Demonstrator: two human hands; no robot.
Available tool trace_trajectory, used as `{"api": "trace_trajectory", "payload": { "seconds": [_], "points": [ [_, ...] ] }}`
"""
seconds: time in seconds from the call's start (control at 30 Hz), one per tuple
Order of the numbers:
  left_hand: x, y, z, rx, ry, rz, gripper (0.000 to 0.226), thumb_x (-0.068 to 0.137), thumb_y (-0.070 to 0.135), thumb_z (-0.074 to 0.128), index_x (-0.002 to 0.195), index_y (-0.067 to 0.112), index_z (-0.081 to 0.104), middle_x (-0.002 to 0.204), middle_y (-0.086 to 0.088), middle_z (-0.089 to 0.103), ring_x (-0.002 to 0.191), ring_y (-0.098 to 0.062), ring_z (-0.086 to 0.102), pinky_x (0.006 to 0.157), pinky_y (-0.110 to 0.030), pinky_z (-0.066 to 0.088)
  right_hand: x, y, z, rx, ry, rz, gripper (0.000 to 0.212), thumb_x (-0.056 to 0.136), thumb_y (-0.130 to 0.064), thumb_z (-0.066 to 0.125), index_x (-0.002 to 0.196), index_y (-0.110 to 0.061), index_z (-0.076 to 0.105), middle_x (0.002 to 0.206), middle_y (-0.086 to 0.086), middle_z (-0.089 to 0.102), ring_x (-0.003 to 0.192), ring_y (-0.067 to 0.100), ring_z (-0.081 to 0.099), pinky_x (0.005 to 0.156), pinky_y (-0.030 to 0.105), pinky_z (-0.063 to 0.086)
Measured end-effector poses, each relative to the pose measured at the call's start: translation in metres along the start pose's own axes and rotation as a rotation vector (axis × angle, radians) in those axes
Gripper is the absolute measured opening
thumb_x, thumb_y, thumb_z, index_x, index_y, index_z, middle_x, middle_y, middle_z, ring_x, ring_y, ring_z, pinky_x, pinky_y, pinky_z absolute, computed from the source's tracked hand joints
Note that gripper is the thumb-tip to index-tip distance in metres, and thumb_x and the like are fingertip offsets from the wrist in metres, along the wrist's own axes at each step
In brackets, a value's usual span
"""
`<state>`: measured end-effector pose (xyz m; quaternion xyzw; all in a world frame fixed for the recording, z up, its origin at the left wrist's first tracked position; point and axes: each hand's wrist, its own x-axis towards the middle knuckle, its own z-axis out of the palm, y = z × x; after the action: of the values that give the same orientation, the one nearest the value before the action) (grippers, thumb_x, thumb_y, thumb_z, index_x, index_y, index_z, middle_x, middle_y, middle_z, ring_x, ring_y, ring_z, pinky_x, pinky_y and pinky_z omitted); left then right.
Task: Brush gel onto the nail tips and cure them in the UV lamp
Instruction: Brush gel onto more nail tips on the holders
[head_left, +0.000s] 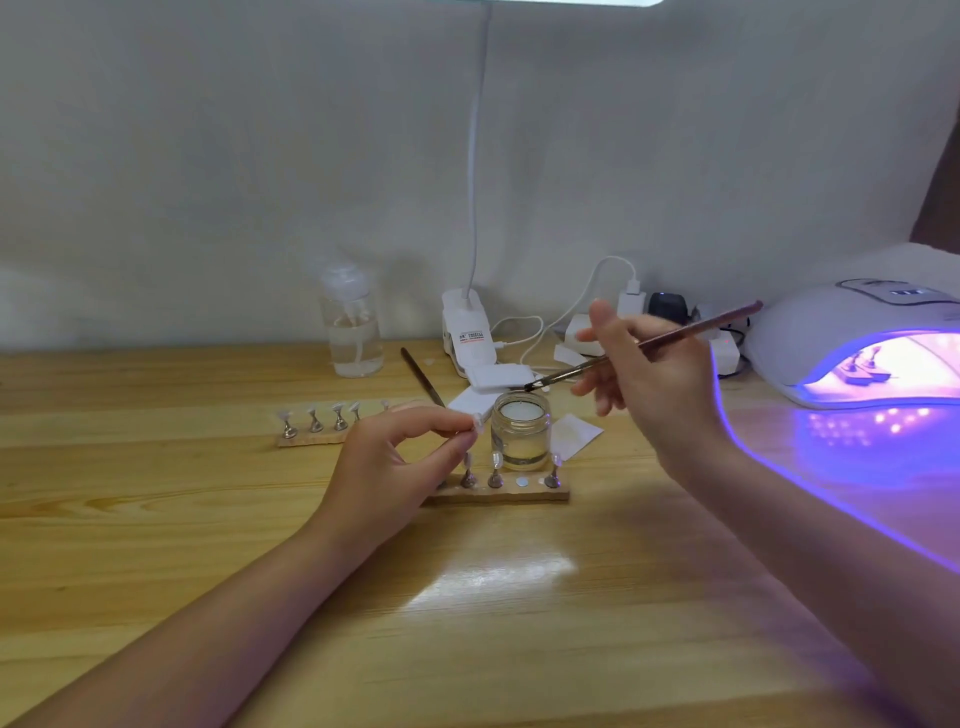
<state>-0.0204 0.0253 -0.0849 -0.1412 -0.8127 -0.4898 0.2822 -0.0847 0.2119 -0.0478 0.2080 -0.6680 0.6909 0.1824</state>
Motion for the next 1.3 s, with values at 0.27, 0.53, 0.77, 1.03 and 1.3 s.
{"api": "trace_trajectory", "payload": {
  "seconds": [0.27,0.53,0.77,1.03,1.3],
  "points": [
    [0.000,-0.001,0.000,0.035,0.006,0.008,0.027,0.074,0.001,0.071,0.079,0.027,0.069,0.077,0.013,0.068,0.080,0.003,0.061,0.075,-0.006,0.040,-0.030,-0.006,0.016,-0.032,-0.152,-0.212,0.025,0.082,-0.032,0.055,0.070,-0.016,0.069,0.057,-0.004,0.066,0.048,0.014,0.060,0.052,0.023,0.050],
    [0.000,-0.002,0.000,0.051,0.005,0.002,0.023,0.075,0.003,0.071,0.082,0.025,0.069,0.079,0.011,0.068,0.081,0.001,0.061,0.076,-0.007,0.041,-0.036,-0.001,0.022,-0.035,-0.138,-0.141,0.031,0.081,-0.037,0.054,0.070,-0.014,0.071,0.061,0.001,0.067,0.052,0.015,0.062,0.054,0.026,0.052],
    [0.001,-0.002,0.000,0.049,0.006,0.003,0.021,0.075,0.003,0.071,0.084,0.022,0.070,0.080,0.011,0.068,0.082,0.000,0.061,0.076,-0.007,0.042,-0.039,-0.001,0.022,0.027,-0.127,-0.137,0.033,0.082,-0.032,0.052,0.066,-0.010,0.069,0.053,-0.002,0.064,0.047,0.007,0.060,0.049,0.013,0.045],
    [0.000,-0.002,0.001,0.042,0.016,0.009,0.025,0.075,0.004,0.071,0.081,0.028,0.069,0.080,0.013,0.067,0.081,0.001,0.061,0.075,-0.008,0.042,-0.041,0.002,0.024,-0.006,-0.118,-0.141,0.040,0.083,-0.033,0.051,0.071,0.000,0.071,0.061,0.006,0.067,0.054,0.008,0.062,0.056,0.013,0.046],
    [0.000,-0.002,0.000,0.030,0.010,0.012,0.024,0.075,0.003,0.071,0.084,0.026,0.069,0.080,0.014,0.066,0.080,0.002,0.061,0.075,-0.009,0.043,-0.040,0.000,0.024,0.007,-0.065,-0.149,0.035,0.084,-0.035,0.049,0.066,-0.012,0.069,0.055,-0.008,0.065,0.049,0.003,0.058,0.052,0.011,0.043]
  ]
}}
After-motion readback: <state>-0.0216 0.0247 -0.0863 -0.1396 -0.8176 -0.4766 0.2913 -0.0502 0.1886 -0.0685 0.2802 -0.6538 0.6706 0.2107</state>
